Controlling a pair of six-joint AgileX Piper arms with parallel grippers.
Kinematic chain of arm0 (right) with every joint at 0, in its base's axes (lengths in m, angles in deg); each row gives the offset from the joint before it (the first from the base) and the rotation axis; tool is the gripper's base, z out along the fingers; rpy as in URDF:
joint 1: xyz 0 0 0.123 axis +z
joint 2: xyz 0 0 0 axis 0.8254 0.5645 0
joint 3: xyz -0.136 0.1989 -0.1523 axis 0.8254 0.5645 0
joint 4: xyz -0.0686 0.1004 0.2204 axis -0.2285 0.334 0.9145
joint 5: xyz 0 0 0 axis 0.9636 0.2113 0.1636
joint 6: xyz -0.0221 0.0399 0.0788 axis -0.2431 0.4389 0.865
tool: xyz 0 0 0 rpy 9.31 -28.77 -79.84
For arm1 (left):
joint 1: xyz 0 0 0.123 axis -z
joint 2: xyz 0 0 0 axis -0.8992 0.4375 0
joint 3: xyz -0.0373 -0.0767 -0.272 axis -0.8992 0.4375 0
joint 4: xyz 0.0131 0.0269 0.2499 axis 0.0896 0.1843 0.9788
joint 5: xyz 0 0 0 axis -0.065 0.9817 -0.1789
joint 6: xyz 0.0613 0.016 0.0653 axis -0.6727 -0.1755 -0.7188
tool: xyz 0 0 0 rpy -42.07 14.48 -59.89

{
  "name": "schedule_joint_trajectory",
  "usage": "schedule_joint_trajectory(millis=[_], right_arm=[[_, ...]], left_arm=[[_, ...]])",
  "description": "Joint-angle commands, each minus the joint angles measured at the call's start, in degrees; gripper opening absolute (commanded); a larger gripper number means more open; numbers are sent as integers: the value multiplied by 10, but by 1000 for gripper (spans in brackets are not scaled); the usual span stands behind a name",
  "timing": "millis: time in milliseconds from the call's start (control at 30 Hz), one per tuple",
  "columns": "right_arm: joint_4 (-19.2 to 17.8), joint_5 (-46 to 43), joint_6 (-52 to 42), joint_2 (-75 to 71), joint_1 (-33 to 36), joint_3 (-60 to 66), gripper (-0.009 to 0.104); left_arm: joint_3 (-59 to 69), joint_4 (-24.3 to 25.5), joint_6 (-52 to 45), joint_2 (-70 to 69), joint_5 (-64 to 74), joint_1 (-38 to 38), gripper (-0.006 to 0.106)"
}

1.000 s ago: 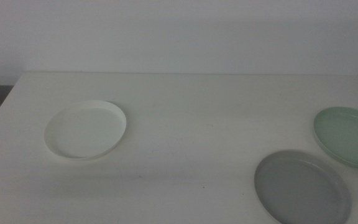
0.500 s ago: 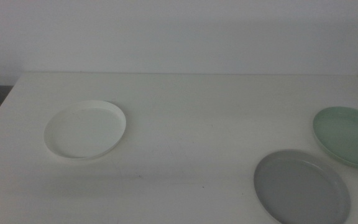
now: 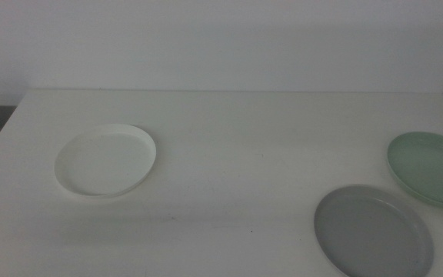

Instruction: Stack the three bowls on top of each other.

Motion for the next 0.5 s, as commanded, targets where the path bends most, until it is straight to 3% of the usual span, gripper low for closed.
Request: schedule_joint_trajectory(millis=[0, 200, 467], right_arm=[[1, -5, 0, -1, -2, -6, 93], [-2, 24, 26, 19, -2, -14, 93], [-28, 91, 26, 179, -2, -101, 93]], left_arm=[[0, 1, 0, -2, -7, -1, 94], [0, 1, 0, -2, -8, -1, 94], [0, 1, 0, -2, -8, -1, 94]])
